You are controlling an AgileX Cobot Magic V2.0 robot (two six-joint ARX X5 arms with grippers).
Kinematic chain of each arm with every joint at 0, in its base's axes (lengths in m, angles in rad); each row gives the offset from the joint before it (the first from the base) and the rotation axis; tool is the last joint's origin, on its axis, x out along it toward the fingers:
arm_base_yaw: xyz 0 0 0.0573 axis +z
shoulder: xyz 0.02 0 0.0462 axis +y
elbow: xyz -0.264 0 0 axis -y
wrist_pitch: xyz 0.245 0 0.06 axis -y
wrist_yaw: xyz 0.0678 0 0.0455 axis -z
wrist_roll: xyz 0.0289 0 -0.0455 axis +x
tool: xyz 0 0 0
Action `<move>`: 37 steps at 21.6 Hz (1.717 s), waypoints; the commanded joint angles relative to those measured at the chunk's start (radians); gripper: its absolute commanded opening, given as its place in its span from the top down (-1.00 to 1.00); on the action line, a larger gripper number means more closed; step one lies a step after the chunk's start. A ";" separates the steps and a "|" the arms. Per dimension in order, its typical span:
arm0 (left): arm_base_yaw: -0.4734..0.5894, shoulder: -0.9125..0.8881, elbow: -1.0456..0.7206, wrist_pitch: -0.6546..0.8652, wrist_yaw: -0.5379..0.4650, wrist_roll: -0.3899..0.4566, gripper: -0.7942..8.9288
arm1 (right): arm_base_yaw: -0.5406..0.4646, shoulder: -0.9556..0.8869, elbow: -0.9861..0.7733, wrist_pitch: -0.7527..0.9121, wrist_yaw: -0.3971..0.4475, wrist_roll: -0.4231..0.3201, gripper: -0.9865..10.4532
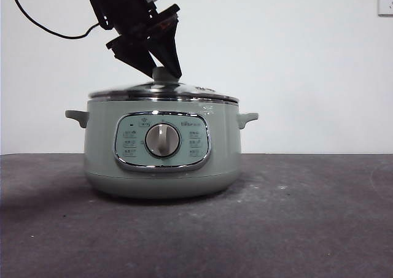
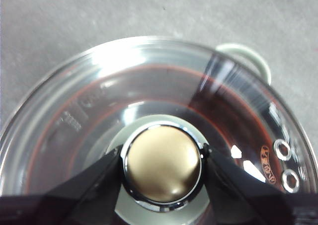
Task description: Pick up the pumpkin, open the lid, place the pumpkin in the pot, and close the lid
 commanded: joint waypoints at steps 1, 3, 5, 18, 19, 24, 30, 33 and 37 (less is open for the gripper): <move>-0.002 0.014 0.015 0.038 0.005 0.011 0.85 | 0.000 -0.002 0.000 -0.001 -0.002 0.006 -0.32; -0.002 0.018 0.015 0.036 0.002 0.011 0.85 | 0.000 -0.002 0.000 -0.001 -0.002 0.006 -0.32; -0.001 0.018 0.015 0.025 0.002 0.011 0.85 | 0.000 -0.002 0.000 -0.001 -0.003 0.006 -0.32; 0.000 0.013 0.015 -0.058 -0.001 0.005 -0.27 | 0.000 0.000 -0.001 -0.135 -0.078 0.010 -0.32; 0.001 0.010 0.015 -0.068 -0.001 0.004 -0.27 | 0.000 0.000 0.000 -0.150 -0.100 0.014 -0.32; 0.001 -0.027 0.015 -0.101 0.000 -0.002 -0.27 | 0.001 0.000 -0.001 -0.215 -0.170 0.019 -0.32; 0.001 -0.163 0.015 -0.255 0.006 -0.024 -0.26 | 0.001 0.000 -0.001 -0.306 -0.242 0.024 -0.32; 0.000 -0.257 0.015 -0.420 0.008 -0.031 -0.25 | 0.001 0.000 -0.001 -0.356 -0.241 0.024 -0.32; -0.002 -0.380 0.015 -0.566 0.074 -0.031 0.42 | 0.001 0.008 -0.001 -0.396 -0.287 0.023 0.29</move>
